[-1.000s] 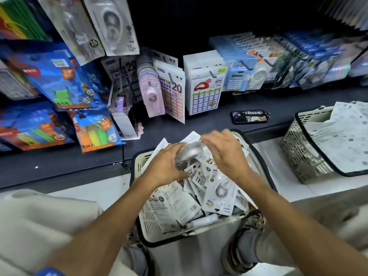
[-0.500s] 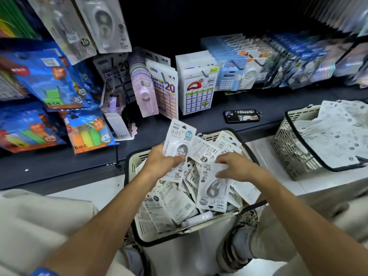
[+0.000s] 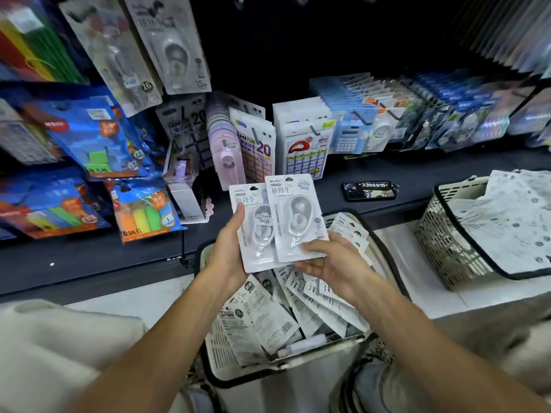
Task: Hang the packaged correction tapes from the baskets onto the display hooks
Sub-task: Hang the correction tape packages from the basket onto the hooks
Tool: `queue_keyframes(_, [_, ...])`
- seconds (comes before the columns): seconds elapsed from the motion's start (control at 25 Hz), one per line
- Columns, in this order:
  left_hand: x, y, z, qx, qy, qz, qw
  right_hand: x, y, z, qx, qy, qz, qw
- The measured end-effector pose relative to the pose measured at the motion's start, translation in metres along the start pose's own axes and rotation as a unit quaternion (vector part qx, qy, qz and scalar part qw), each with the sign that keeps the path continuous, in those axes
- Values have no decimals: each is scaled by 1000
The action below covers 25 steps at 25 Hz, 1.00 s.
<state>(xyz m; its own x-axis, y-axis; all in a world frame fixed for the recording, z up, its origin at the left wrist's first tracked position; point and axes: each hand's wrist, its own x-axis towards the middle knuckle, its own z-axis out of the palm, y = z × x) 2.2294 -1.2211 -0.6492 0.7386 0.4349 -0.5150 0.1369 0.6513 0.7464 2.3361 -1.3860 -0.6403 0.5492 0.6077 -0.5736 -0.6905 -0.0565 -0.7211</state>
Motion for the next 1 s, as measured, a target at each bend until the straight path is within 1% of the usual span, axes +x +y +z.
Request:
queue_keyframes(0.04, [-2, -1, 3, 19, -10, 6, 1000, -4, 6, 7, -42, -15, -5, 999])
queue_keyframes(0.12, [-5, -4, 7, 89, 22, 31, 995, -8, 16, 15, -194, -48, -24, 980])
queue_keyframes(0.16, [-4, -6, 7, 112, 39, 45, 992, -10, 20, 18, -240, -31, -34, 970])
queue_keyframes(0.24, [-2, -10, 6, 143, 58, 54, 986, -9, 28, 17, -282, 53, -75, 955])
queue_keyframes(0.28, [-2, -12, 5, 159, 61, 52, 984, -6, 32, 15, -338, 78, -109, 932])
queue_keyframes(0.32, [-2, -14, 4, 174, 62, 47, 982, -5, 36, 13, -410, 60, -130, 901])
queue_keyframes(0.4, [-2, -17, 1, 196, 68, 43, 977, 0, 40, 5, -481, 13, -151, 864])
queue_keyframes(0.44, [-1, -18, -2, 201, 79, 43, 975, 7, 40, -5, -521, 25, -153, 840])
queue_keyframes(0.48, [-1, -17, -6, 203, 90, 44, 974, 16, 36, -19, -580, 61, -163, 796])
queue_keyframes(0.52, [0, -16, -9, 200, 100, 43, 974, 22, 30, -32, -673, 93, -167, 715])
queue_keyframes(0.56, [0, -15, -12, 195, 106, 43, 974, 28, 28, -48, -754, 104, -159, 629])
queue_keyframes(0.6, [1, -15, -15, 193, 108, 44, 974, 31, 27, -62, -817, 88, -160, 548])
queue_keyframes(0.64, [1, -15, -17, 197, 110, 43, 973, 34, 27, -74, -840, 66, -155, 515])
queue_keyframes(0.68, [1, -16, -18, 202, 111, 42, 972, 37, 28, -82, -840, 57, -162, 515])
queue_keyframes(0.76, [2, -17, -21, 203, 119, 42, 971, 41, 25, -86, -822, 57, -225, 520])
queue_keyframes(0.84, [5, -17, -22, 208, 133, 48, 968, 41, 13, -79, -811, 41, -281, 512])
queue_keyframes(0.88, [6, -16, -22, 214, 140, 51, 965, 40, 1, -74, -797, 29, -289, 529])
queue_keyframes(0.96, [10, -16, -23, 222, 149, 63, 961, 30, -27, -63, -762, 12, -287, 581])
queue_keyframes(1.0, [11, -15, -24, 225, 147, 71, 961, 25, -42, -59, -725, 14, -295, 622])
